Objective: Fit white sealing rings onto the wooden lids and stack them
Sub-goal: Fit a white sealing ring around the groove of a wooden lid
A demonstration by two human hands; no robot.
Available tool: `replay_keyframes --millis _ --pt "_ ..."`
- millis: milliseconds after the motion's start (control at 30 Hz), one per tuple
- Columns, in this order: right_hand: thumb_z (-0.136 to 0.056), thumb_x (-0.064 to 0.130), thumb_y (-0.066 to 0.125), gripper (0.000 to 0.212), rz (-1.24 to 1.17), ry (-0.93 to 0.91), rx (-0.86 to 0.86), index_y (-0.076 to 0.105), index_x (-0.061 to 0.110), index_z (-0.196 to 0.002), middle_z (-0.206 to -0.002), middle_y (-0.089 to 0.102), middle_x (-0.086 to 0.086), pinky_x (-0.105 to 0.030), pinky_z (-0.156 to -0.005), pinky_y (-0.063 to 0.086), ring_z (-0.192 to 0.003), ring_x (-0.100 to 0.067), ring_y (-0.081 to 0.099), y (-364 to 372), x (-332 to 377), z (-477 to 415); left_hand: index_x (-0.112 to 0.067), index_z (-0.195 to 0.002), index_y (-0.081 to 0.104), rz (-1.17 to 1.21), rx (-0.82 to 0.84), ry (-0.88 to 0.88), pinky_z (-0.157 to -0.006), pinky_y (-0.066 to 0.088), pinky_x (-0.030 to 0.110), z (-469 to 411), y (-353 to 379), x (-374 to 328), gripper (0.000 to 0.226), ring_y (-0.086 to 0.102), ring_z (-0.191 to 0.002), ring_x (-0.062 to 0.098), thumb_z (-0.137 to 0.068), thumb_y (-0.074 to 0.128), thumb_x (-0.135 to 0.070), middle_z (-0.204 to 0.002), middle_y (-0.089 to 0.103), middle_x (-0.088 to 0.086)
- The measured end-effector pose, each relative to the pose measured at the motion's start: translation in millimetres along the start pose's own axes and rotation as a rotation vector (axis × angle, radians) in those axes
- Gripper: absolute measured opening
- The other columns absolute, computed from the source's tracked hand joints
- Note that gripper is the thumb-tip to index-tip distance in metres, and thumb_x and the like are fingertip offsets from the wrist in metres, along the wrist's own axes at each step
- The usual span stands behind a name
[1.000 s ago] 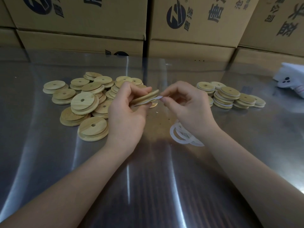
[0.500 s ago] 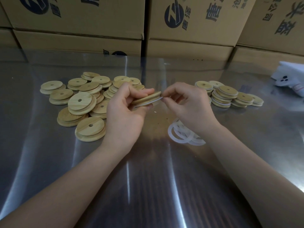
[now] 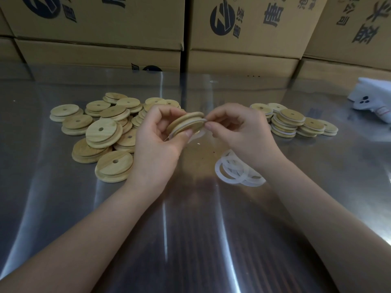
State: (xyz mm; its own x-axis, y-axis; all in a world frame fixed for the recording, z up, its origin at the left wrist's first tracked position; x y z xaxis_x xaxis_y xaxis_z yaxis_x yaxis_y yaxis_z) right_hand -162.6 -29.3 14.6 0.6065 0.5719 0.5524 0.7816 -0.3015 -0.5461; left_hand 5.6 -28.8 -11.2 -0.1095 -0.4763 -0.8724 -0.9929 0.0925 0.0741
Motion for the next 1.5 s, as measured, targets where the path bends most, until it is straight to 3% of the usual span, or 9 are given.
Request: replay_keyframes --millis 167,367,533,700,867,1067,1333,1500 --pt "-0.086 0.008 0.071 0.005 -0.1 0.07 0.013 0.073 0.011 -0.09 -0.08 0.07 0.002 -0.037 -0.072 0.056 -0.072 -0.014 0.066 2 -2 0 -0.024 -0.105 0.067 0.018 0.025 -0.122 -0.089 0.055 0.031 0 1 1 0.033 0.067 -0.1 0.008 -0.082 0.072 -0.001 -0.102 0.071 -0.006" --pt "-0.085 0.008 0.071 0.007 -0.07 0.007 0.057 0.075 0.011 -0.09 -0.08 0.07 0.006 -0.027 -0.069 0.052 -0.074 -0.013 0.065 6 1 2 -0.017 -0.11 0.071 -0.003 0.07 -0.226 -0.096 0.054 0.039 1 2 4 0.025 0.068 -0.101 0.012 -0.085 0.072 -0.013 -0.104 0.073 -0.001" --pt "-0.084 0.01 0.073 0.006 -0.051 0.004 0.03 0.074 0.01 -0.09 -0.081 0.07 0.002 -0.032 -0.068 0.054 -0.073 -0.016 0.065 7 5 3 -0.016 -0.104 0.073 0.014 0.025 -0.206 -0.093 0.055 0.032 0 1 4 0.022 0.069 -0.099 0.012 -0.084 0.072 -0.008 -0.1 0.075 0.0" --pt "-0.081 0.012 0.074 0.009 0.039 0.017 0.055 0.066 0.015 -0.085 -0.078 0.064 0.01 -0.02 -0.063 0.046 -0.066 -0.011 0.06 10 8 2 -0.02 -0.094 0.074 0.062 -0.036 -0.205 -0.086 0.057 0.028 0 0 5 0.02 0.07 -0.094 0.014 -0.082 0.073 -0.005 -0.095 0.075 0.0" --pt "-0.08 0.011 0.075 0.015 0.083 0.012 -0.025 0.064 0.02 -0.076 -0.072 0.06 0.017 -0.015 -0.062 0.041 -0.063 -0.008 0.058 11 10 3 -0.02 -0.094 0.066 0.031 -0.062 -0.22 -0.08 0.059 0.03 2 1 6 0.023 0.072 -0.087 0.012 -0.081 0.075 -0.004 -0.089 0.076 -0.001" --pt "-0.081 0.01 0.074 0.006 0.128 -0.025 0.005 0.07 0.013 -0.077 -0.07 0.059 0.019 -0.01 -0.062 0.038 -0.062 -0.005 0.055 11 9 3 -0.019 -0.105 0.07 -0.071 -0.014 -0.193 -0.088 0.058 0.032 2 2 5 0.027 0.07 -0.093 0.008 -0.082 0.074 -0.006 -0.096 0.075 -0.003" --pt "-0.083 0.014 0.073 0.008 0.184 -0.026 0.058 0.069 0.017 -0.078 -0.067 0.055 0.022 -0.015 -0.061 0.04 -0.062 -0.006 0.056 9 7 1 -0.035 -0.092 0.07 -0.231 -0.066 -0.106 -0.094 0.052 0.025 0 1 2 0.035 0.067 -0.096 0.0 -0.078 0.078 -0.004 -0.095 0.072 -0.014" --pt "-0.082 0.012 0.073 0.007 0.228 -0.071 0.055 0.069 0.015 -0.078 -0.069 0.059 0.014 -0.03 -0.063 0.049 -0.064 -0.011 0.058 8 5 0 -0.033 -0.092 0.07 -0.309 -0.062 -0.068 -0.087 0.049 0.013 -1 2 2 0.036 0.065 -0.092 -0.005 -0.077 0.077 -0.001 -0.092 0.071 -0.018"
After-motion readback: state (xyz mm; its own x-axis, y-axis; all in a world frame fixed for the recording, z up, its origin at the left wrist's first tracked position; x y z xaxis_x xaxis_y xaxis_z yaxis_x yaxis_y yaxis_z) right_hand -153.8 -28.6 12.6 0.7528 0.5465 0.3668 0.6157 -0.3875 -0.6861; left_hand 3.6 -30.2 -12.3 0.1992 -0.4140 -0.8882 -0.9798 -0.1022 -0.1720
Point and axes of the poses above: each hand's wrist, its own z-axis away from the middle knuckle, its own y-axis out of the palm, x = y × z, the point moved 2 cm from there along -z, towards the middle knuckle
